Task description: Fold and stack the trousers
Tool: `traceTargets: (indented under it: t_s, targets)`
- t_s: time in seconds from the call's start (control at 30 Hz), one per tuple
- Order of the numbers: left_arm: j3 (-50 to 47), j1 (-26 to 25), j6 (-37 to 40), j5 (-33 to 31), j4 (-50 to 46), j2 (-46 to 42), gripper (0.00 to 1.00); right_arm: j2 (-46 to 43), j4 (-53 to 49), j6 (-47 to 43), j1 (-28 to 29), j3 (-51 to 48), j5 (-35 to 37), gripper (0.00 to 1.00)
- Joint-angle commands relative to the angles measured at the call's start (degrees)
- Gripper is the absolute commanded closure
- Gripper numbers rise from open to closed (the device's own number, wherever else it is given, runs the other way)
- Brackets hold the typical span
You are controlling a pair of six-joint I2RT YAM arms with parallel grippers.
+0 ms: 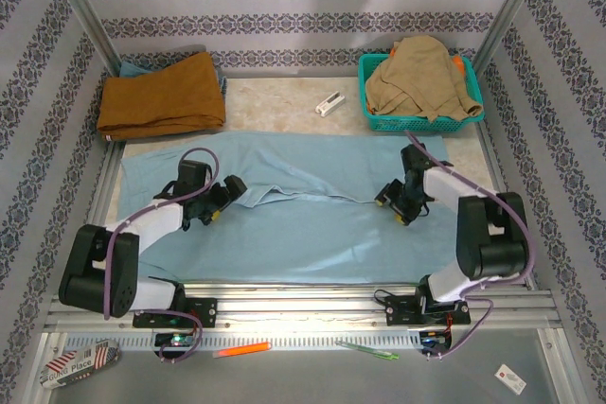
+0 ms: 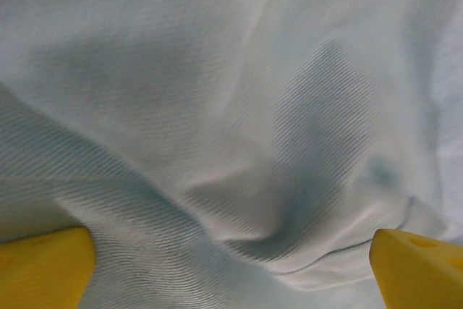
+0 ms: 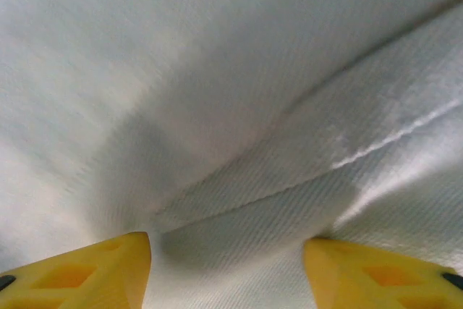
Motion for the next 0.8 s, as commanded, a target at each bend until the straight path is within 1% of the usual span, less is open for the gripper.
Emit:
traceTargets:
  t_s: [0.0, 0.17, 0.27, 0.33, 0.43, 0.53, 0.6, 0.67, 0.7, 0.77]
  targets:
    - [2.24, 1.24, -0.59, -0.81, 3.46, 4.95, 0.0, 5.29, 2.31, -4.6, -1.41, 4.97, 2.07, 0.39]
    - [6.57, 2.73, -0.86, -0.95, 2.59, 8.9, 0.0, 10.76, 0.91, -6.21, -3.43, 11.85, -0.53, 0.39]
    - [9.16, 2.91, -0.03, -0.08, -1.02, 8.06, 0.0, 10.45, 0.55, -6.58, -3.75, 12.63, -2.24, 0.39]
    - [9.69, 2.9, 0.93, -1.6, -4.8, 4.74, 0.0, 8.16, 0.99, -6.64, -3.66, 11.33, -4.16, 0.39]
    - [11.16, 2.96, 2.45, -6.56, -13.34, -1.91, 0.0, 2.89, 0.95, -6.84, -3.18, 9.22, -6.07, 0.39]
    - [12.61, 3.56, 1.94, -10.64, -21.01, -7.79, 0.0, -2.71, 0.28, -6.93, -1.19, 7.88, -7.07, 0.38]
    - [11.84, 5.27, 1.17, -9.84, -22.69, -11.34, 0.0, -5.68, -0.09, -6.88, 0.91, 7.26, -7.73, 0.38]
    - [9.84, 8.29, -0.57, -7.09, -24.09, -14.99, 0.0, -8.28, -0.77, -7.19, 3.33, 6.89, -8.03, 0.38]
    - [9.13, 9.49, -1.28, -6.71, -25.38, -16.6, 0.0, -9.36, -0.89, -7.15, 4.34, 6.44, -7.92, 0.38]
    - [8.01, 11.88, -2.34, -8.16, -29.96, -19.96, 0.0, -11.8, -0.46, -6.85, 6.63, 5.34, -8.23, 0.38]
